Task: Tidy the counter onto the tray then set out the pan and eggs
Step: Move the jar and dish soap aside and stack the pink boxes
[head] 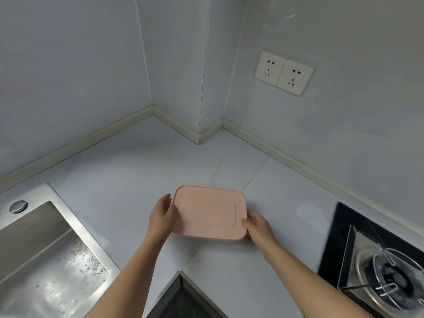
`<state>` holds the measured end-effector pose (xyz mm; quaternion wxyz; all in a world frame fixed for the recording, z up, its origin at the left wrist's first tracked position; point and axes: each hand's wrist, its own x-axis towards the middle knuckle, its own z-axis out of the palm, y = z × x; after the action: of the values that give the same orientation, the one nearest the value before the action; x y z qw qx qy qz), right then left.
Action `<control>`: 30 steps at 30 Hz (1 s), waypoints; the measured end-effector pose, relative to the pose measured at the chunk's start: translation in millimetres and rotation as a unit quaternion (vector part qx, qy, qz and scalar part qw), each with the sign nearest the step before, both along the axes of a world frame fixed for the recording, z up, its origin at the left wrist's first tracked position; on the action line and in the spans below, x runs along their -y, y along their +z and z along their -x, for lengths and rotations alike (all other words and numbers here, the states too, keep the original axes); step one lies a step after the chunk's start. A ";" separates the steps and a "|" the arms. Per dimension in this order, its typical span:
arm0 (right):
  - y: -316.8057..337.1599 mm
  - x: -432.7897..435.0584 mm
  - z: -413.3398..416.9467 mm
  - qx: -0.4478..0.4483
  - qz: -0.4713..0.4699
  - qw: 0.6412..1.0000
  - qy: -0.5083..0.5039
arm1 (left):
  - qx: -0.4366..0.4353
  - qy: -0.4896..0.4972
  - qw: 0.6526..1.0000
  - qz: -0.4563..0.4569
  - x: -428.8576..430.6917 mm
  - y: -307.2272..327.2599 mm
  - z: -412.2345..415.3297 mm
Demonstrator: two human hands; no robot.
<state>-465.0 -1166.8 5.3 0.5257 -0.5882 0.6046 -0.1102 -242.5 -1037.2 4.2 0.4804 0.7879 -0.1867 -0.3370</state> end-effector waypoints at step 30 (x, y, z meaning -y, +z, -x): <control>49.5 -100.3 72.2 0.226 -0.001 0.939 -0.260 | -0.045 -0.134 0.984 0.107 -19.5 72.7 80.4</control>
<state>-537.2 -1066.5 54.8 0.6018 -0.3697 0.6018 -0.3729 -322.8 -1017.7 76.9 0.5202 0.6837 -0.3043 -0.4114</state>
